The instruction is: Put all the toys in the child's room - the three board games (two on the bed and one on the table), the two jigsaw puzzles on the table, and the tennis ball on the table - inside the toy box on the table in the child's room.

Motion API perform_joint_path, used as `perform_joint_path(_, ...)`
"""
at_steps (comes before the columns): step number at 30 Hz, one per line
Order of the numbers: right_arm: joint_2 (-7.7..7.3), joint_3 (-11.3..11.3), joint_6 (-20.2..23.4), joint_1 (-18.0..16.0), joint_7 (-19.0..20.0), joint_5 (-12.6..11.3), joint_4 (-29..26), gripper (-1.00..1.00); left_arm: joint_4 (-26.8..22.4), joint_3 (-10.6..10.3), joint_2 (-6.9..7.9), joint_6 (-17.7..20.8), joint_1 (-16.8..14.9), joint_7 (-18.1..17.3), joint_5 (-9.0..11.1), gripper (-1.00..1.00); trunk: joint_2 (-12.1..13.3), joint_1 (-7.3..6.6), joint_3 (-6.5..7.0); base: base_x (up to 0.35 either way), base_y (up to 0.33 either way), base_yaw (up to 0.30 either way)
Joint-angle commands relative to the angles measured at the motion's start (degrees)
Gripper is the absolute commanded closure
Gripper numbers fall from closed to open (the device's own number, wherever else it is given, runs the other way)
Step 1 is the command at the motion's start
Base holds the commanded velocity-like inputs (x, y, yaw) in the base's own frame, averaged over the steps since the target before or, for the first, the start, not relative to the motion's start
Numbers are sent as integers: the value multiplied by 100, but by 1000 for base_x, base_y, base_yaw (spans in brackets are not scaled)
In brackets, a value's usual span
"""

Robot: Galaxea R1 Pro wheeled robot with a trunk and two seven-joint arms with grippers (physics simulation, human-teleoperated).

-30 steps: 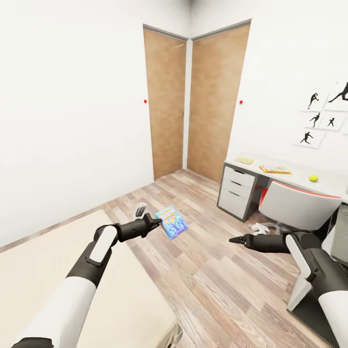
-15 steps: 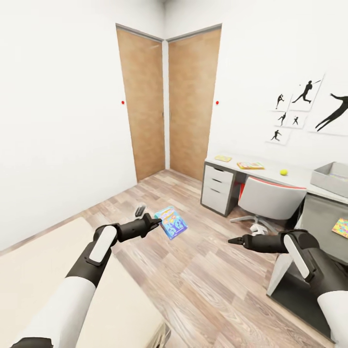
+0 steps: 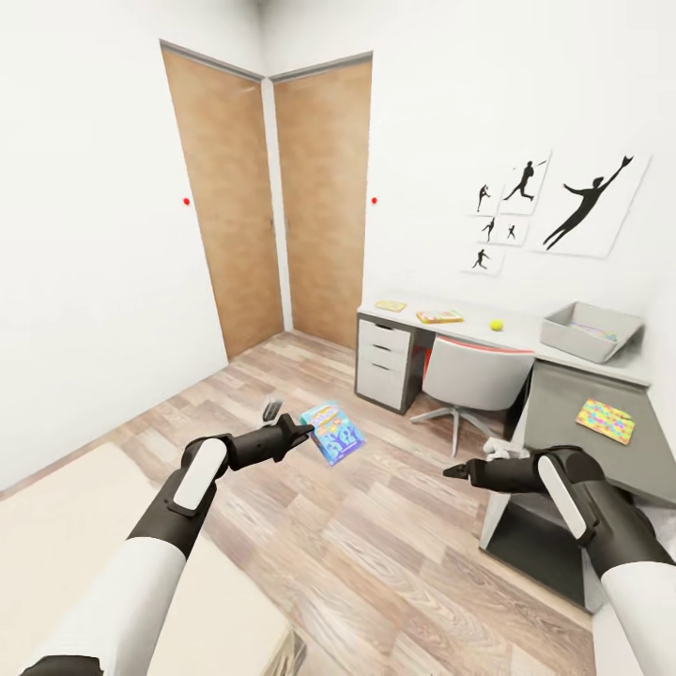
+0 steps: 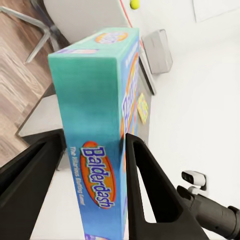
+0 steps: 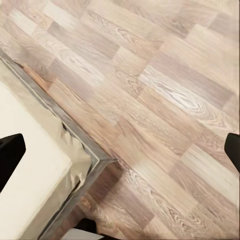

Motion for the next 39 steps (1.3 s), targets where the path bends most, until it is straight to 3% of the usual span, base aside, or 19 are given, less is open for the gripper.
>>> perform_joint_path(1,-3,3,16,-6,16,23,-3,-100,-4,8,-2,24,-4,-32,5,100,31,-20,7,0,0,-291)
perform_joint_path(13,2,-17,16,-8,-37,28,-6,-100,-5,8,-2,24,-1,-32,-11,100,512,-283,223,0,0,-291)
perform_joint_path(21,2,-17,16,-3,-39,23,-8,-100,-20,28,6,22,24,-35,-4,100,512,-283,223,0,0,-291)
perform_joint_path(31,8,12,16,24,-39,19,-48,-100,-49,352,20,26,74,-52,11,100,512,-283,223,0,0,-291)
perform_joint_path(39,77,23,16,41,-41,20,-85,-100,-53,433,21,29,123,-71,11,100,512,-283,223,0,0,-291)
